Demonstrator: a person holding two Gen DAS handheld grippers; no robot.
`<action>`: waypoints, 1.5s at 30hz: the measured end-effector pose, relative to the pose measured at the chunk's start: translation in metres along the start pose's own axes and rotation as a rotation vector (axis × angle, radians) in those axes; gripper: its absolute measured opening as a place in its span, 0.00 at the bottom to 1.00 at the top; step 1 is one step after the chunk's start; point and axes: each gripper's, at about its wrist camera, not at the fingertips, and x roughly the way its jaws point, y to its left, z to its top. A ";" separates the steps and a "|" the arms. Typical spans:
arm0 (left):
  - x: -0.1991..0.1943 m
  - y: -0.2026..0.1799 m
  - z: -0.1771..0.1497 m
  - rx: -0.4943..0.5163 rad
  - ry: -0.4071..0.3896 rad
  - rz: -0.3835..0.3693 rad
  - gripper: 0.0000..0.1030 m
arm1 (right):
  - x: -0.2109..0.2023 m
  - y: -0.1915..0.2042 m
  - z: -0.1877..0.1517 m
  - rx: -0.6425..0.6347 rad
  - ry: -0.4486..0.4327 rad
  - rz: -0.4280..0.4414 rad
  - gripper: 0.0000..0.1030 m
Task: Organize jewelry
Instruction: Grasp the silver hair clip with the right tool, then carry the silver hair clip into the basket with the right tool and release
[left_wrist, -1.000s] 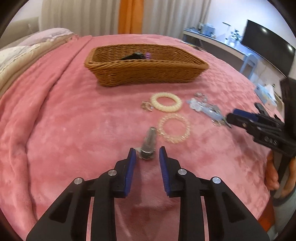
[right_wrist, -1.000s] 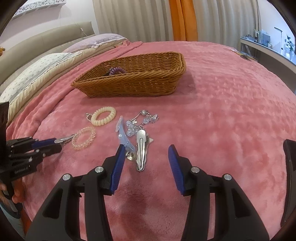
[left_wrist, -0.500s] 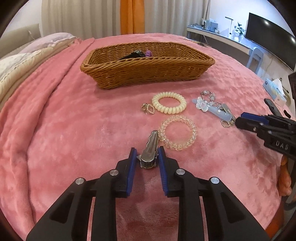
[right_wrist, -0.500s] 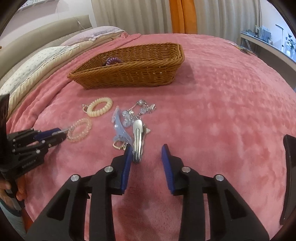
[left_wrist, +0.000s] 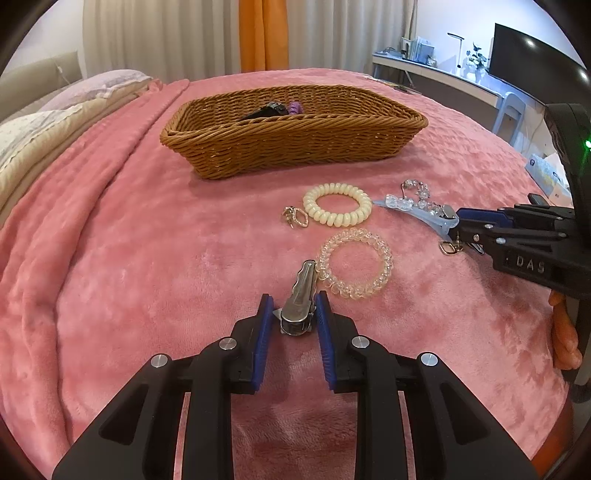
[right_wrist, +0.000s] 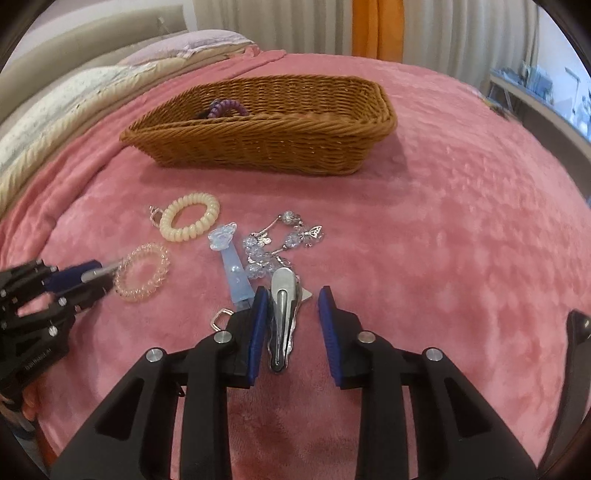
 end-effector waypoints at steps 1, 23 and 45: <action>0.000 0.000 0.000 0.000 -0.001 0.000 0.21 | -0.002 0.000 -0.002 -0.002 -0.008 -0.004 0.20; -0.003 -0.002 -0.001 0.008 -0.013 0.008 0.21 | -0.022 -0.035 -0.028 0.090 -0.031 0.017 0.50; -0.046 -0.003 0.003 -0.010 -0.201 -0.017 0.21 | -0.051 -0.025 -0.006 0.056 -0.132 0.010 0.20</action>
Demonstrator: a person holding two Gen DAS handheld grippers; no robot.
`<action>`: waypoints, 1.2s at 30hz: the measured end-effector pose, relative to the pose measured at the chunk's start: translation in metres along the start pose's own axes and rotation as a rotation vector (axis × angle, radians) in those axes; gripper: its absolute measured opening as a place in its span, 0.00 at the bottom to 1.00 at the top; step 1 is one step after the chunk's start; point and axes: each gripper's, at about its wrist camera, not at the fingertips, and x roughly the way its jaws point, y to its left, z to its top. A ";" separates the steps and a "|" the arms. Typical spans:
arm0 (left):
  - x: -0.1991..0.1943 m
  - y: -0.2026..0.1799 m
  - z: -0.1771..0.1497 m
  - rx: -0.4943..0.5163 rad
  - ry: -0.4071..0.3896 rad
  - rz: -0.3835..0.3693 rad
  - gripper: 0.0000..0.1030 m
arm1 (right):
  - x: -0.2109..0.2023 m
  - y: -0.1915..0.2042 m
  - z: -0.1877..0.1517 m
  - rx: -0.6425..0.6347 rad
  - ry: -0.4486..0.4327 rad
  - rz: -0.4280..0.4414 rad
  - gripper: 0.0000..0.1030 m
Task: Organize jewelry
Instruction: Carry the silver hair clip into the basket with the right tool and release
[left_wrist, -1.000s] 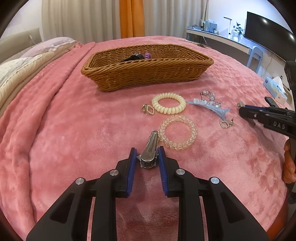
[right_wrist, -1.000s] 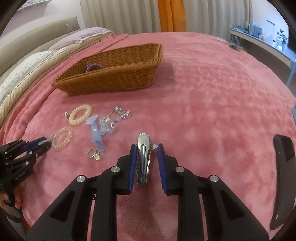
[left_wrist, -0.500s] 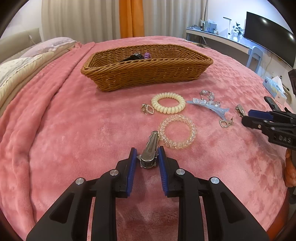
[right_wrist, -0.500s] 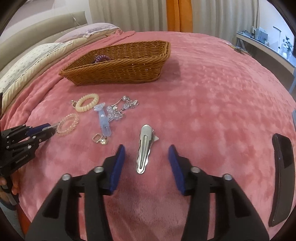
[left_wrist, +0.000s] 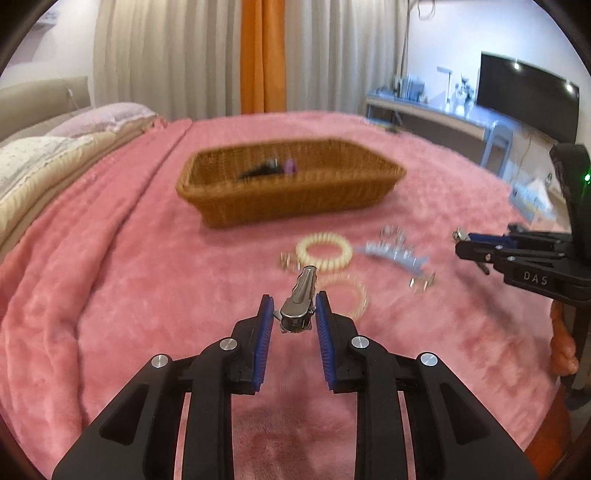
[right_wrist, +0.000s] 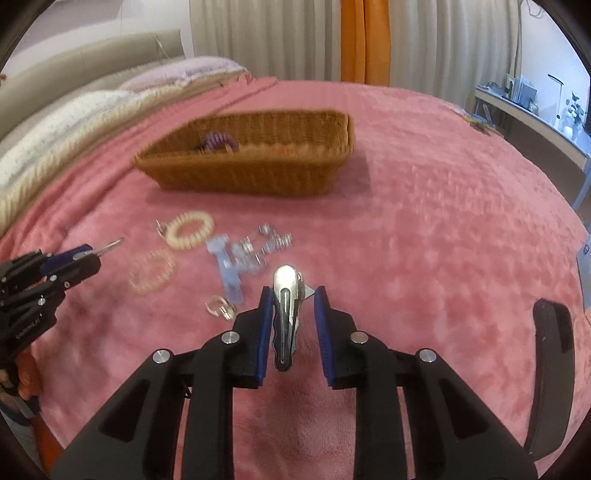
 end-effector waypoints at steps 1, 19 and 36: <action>-0.007 0.001 0.005 -0.012 -0.028 -0.010 0.21 | -0.005 0.000 0.008 -0.003 -0.018 0.003 0.20; 0.060 0.027 0.150 -0.048 -0.154 0.089 0.21 | 0.059 0.013 0.162 -0.025 -0.157 -0.002 0.20; 0.138 0.056 0.126 -0.108 -0.016 0.075 0.22 | 0.146 0.008 0.148 0.015 0.023 0.045 0.20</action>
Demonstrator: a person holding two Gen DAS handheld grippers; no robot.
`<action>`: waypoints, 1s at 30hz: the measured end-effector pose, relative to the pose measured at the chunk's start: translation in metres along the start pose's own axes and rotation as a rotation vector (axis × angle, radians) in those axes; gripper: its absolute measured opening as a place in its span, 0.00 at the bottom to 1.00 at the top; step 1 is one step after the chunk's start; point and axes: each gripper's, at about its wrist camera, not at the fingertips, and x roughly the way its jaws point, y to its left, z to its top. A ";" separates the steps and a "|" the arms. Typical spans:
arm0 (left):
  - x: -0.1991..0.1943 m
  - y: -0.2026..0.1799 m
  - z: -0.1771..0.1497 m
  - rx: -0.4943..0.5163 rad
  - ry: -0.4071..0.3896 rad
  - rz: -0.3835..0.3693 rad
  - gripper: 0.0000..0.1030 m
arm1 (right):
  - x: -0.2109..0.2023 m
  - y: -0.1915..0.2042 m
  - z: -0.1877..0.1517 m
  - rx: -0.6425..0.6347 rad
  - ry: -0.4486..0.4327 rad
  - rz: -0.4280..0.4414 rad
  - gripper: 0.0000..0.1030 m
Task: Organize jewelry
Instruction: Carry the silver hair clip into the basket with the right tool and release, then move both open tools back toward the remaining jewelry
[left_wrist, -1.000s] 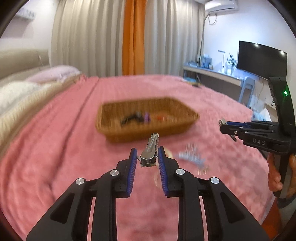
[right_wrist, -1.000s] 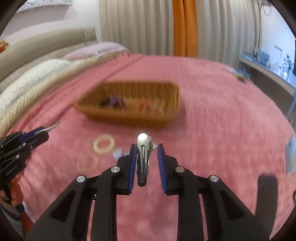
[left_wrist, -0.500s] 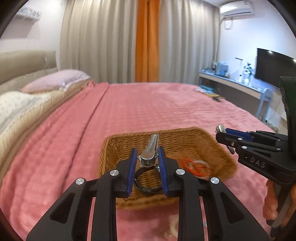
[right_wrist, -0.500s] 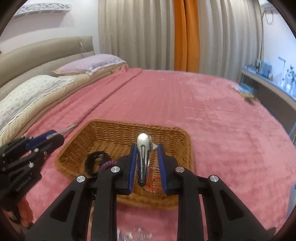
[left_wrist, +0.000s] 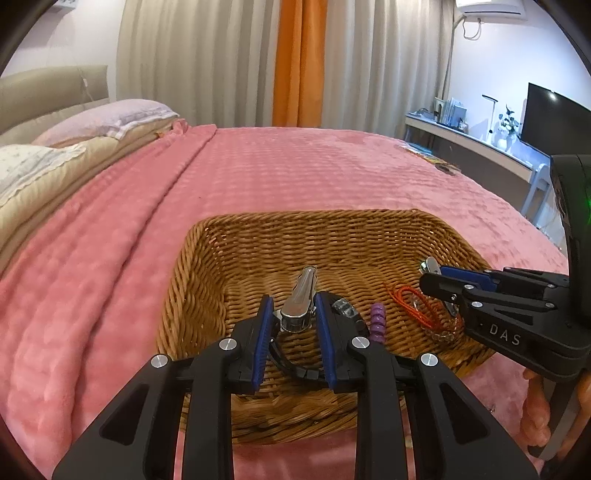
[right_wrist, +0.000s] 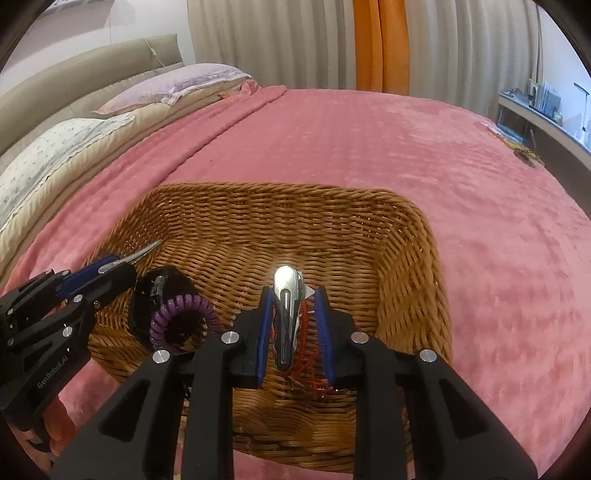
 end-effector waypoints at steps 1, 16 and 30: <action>-0.002 0.002 0.000 -0.014 -0.006 -0.007 0.26 | 0.000 -0.002 -0.001 0.013 0.007 0.013 0.21; -0.101 -0.008 -0.008 -0.054 -0.108 -0.098 0.53 | -0.091 -0.006 -0.031 0.021 -0.083 0.054 0.30; -0.145 -0.019 -0.090 -0.072 -0.040 -0.104 0.56 | -0.135 0.012 -0.127 0.030 -0.053 0.092 0.42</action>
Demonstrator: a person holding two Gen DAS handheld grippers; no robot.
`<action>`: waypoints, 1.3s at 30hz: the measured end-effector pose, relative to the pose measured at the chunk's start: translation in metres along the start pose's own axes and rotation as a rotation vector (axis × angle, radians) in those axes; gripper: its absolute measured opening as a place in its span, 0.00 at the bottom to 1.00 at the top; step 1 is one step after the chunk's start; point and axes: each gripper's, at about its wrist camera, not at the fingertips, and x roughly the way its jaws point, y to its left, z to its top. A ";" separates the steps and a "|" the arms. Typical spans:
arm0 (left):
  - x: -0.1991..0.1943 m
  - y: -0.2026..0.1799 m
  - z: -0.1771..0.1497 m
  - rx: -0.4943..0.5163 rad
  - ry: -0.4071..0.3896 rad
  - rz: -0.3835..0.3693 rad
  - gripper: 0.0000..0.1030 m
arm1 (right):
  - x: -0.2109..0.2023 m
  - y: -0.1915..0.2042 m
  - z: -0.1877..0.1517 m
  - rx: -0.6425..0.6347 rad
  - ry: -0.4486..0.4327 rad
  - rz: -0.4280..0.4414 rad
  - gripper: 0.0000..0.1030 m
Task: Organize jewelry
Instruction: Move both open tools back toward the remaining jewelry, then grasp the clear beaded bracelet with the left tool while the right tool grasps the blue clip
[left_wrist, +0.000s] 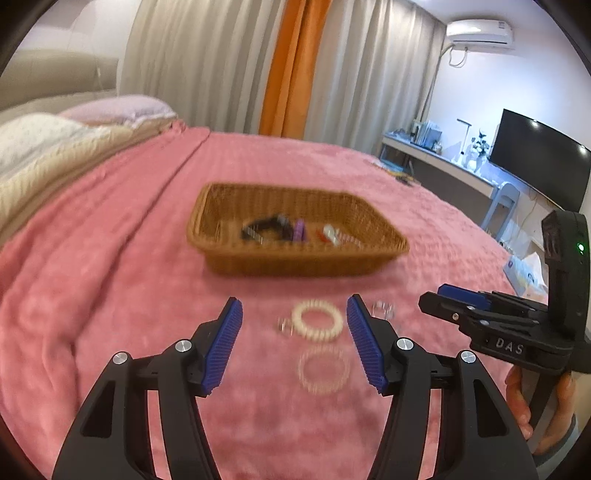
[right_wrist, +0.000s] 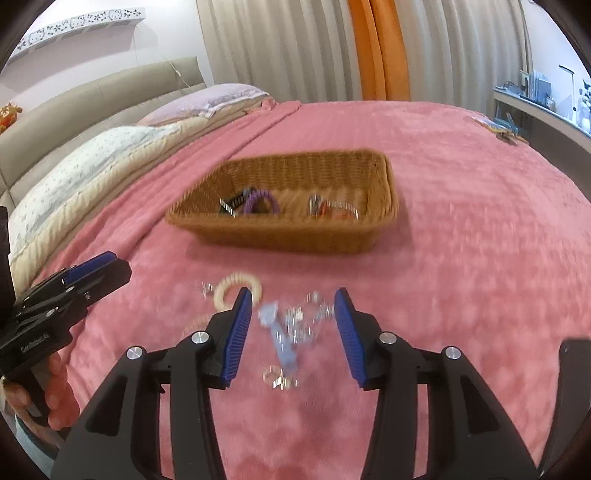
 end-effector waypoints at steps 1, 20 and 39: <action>0.002 0.002 -0.005 -0.006 0.010 -0.001 0.56 | 0.003 0.001 -0.007 0.001 0.011 0.004 0.42; 0.050 0.003 -0.036 -0.012 0.214 -0.038 0.51 | 0.046 0.003 -0.025 0.002 0.142 0.017 0.27; 0.058 -0.008 -0.042 0.043 0.244 0.015 0.08 | 0.011 -0.003 -0.018 0.017 -0.006 -0.003 0.10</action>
